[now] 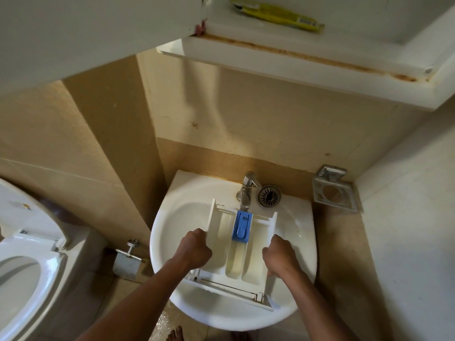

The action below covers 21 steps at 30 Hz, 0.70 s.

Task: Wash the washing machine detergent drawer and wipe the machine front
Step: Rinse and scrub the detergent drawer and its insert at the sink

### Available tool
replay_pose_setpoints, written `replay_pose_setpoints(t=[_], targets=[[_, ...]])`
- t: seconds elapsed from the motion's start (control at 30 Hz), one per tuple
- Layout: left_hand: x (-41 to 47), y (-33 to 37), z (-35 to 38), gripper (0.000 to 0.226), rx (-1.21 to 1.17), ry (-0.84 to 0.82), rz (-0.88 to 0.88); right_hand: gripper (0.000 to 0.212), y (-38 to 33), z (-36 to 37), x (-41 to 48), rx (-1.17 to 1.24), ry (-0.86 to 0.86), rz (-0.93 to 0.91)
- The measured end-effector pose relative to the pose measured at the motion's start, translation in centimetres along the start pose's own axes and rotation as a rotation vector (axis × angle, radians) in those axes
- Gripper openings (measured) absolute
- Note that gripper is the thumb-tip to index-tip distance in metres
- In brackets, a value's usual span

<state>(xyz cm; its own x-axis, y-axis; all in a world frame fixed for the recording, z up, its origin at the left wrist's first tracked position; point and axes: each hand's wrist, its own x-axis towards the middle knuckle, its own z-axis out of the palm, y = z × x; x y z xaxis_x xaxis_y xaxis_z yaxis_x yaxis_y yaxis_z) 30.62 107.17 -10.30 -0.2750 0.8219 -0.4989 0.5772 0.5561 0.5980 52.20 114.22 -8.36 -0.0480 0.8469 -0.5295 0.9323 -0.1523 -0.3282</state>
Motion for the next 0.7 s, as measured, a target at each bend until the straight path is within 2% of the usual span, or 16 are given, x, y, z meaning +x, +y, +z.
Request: replay_pose_setpoints(t=[0.47, 0.7], targets=[[-0.42, -0.03, 0.12, 0.038, 0.003, 0.018, -0.004, 0.017, -0.02, 0.02, -0.51, 0.015, 0.002, 0.004], [-0.48, -0.01, 0.25, 0.041, 0.012, 0.034, -0.006, 0.013, -0.27, -0.27, -0.78, 0.02, -0.012, 0.017]])
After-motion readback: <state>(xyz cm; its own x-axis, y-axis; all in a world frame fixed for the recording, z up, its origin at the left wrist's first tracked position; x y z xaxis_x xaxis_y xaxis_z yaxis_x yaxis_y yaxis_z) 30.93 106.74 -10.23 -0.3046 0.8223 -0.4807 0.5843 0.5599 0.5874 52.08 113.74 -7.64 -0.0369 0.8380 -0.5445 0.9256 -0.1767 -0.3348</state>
